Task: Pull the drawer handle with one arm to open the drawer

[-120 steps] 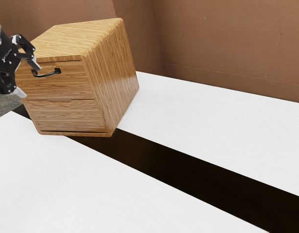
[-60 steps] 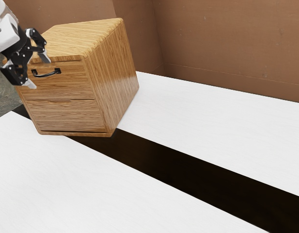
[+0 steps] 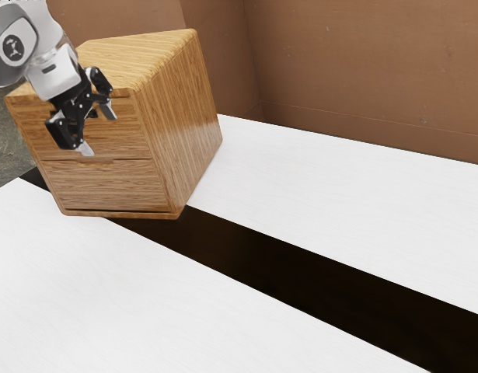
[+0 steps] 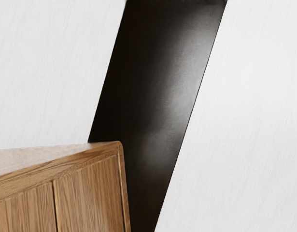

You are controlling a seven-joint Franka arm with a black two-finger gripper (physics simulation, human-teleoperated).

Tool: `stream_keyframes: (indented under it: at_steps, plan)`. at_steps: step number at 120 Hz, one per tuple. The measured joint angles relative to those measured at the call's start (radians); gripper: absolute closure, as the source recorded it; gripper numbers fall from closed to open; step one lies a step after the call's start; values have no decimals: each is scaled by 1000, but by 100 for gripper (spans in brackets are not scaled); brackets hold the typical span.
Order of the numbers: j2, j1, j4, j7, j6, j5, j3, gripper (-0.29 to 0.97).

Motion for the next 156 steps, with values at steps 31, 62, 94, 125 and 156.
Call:
stream_keyframes:
  at_steps: [31, 62, 94, 125, 156]
  plan:
    - [-233, -6, -170, -3, 67, -32, -83, 0]
    - [-271, 18, -217, -8, 118, 62, -42, 0]
    - [-229, 16, -130, -18, 131, 75, 70, 0]
    - [-187, 21, -118, -25, 163, 73, 190, 0]
    - [-157, -7, -120, -31, 208, 61, 183, 0]
